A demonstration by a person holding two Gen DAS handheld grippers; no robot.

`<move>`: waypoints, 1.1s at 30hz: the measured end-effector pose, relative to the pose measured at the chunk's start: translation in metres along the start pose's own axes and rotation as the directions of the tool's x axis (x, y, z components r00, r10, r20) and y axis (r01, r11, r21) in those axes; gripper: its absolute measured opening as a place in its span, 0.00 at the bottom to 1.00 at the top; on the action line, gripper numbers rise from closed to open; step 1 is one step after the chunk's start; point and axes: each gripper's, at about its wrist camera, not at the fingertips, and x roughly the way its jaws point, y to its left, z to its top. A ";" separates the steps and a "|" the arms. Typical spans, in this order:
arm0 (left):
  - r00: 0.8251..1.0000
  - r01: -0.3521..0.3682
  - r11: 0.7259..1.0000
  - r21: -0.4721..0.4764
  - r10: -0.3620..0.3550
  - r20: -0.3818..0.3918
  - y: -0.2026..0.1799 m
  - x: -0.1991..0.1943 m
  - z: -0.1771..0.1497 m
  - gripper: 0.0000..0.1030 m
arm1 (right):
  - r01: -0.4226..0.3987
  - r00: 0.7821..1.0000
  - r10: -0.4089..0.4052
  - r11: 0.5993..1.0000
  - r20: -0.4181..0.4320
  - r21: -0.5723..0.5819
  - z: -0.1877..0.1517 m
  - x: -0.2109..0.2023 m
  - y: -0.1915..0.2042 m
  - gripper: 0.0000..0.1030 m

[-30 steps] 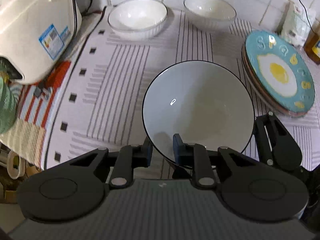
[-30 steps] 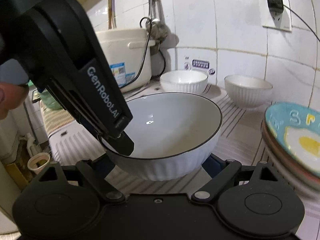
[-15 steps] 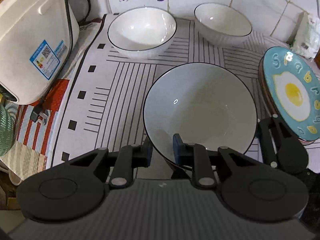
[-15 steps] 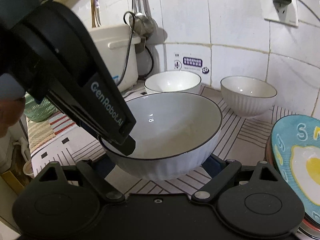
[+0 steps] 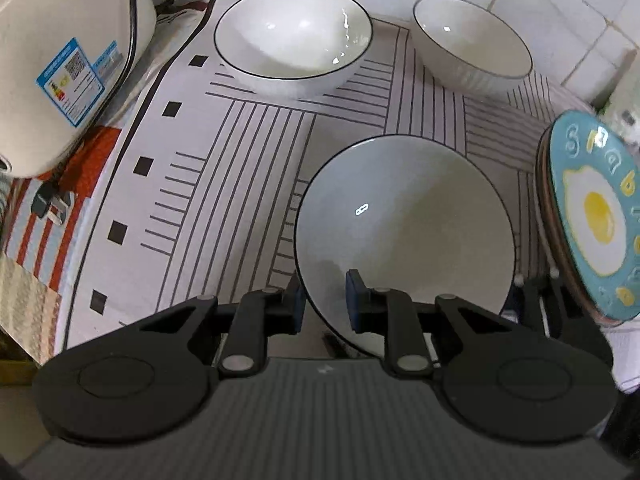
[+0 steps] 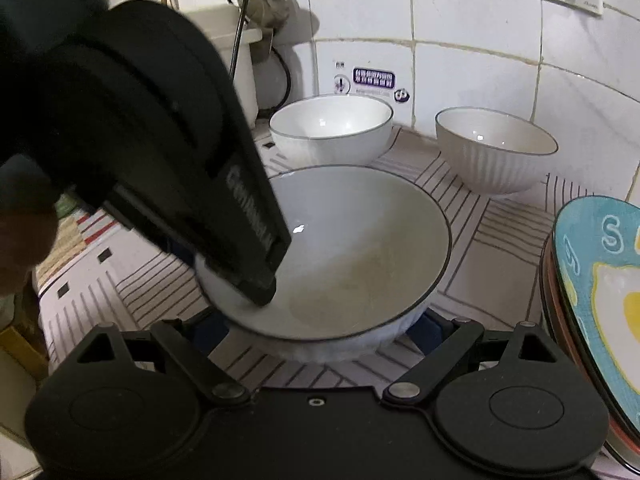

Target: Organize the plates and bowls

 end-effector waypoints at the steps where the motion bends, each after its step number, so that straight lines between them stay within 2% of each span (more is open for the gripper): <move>1: 1.000 -0.004 1.000 -0.007 0.004 -0.005 0.000 -0.001 0.000 0.19 | -0.004 1.000 0.004 1.000 -0.015 -0.003 0.000 -0.002 0.000 0.92; 7: 1.000 -0.028 0.999 0.032 0.028 0.011 -0.005 -0.018 -0.001 0.22 | -0.022 1.000 0.023 0.999 -0.015 0.025 -0.001 -0.040 -0.005 0.92; 10: 1.000 -0.019 0.999 0.046 0.018 0.026 -0.005 -0.031 -0.002 0.24 | -0.043 0.999 0.043 0.999 0.000 0.001 0.001 -0.065 -0.005 0.92; 13: 0.999 -0.018 0.997 0.070 0.016 0.035 -0.006 -0.045 -0.004 0.25 | -0.042 0.998 0.045 0.998 0.055 -0.042 0.002 -0.094 -0.001 0.92; 16: 0.998 -0.050 0.992 0.113 0.046 0.038 -0.011 -0.058 -0.004 0.25 | -0.043 0.994 0.049 0.997 0.096 -0.064 0.006 -0.113 -0.001 0.92; 20: 0.998 -0.045 0.989 0.141 0.039 0.045 -0.018 -0.077 0.000 0.25 | 0.005 0.987 0.008 0.997 0.163 -0.080 0.013 -0.131 -0.006 0.92; 22: 0.998 -0.046 0.987 0.154 0.038 0.057 -0.022 -0.085 0.004 0.26 | 0.039 0.985 -0.026 0.996 0.169 -0.074 0.017 -0.134 -0.014 0.91; 25: 0.998 -0.026 0.987 0.158 0.016 0.065 -0.031 -0.091 0.014 0.28 | 0.074 0.985 -0.067 0.997 0.157 -0.039 0.021 -0.136 -0.027 0.83; 28: 0.997 -0.018 0.986 0.164 0.005 0.080 -0.040 -0.089 0.027 0.28 | 0.110 0.975 -0.104 0.994 0.195 -0.018 0.027 -0.139 -0.041 0.79; 30: 0.996 -0.009 0.987 0.159 -0.005 0.090 -0.047 -0.085 0.036 0.29 | 0.132 0.969 -0.125 0.991 0.213 -0.021 0.031 -0.139 -0.049 0.70; 33: 0.994 0.021 0.990 0.139 -0.036 0.105 -0.055 -0.076 0.051 0.29 | 0.153 0.966 -0.151 0.988 0.210 0.008 0.042 -0.132 -0.066 0.64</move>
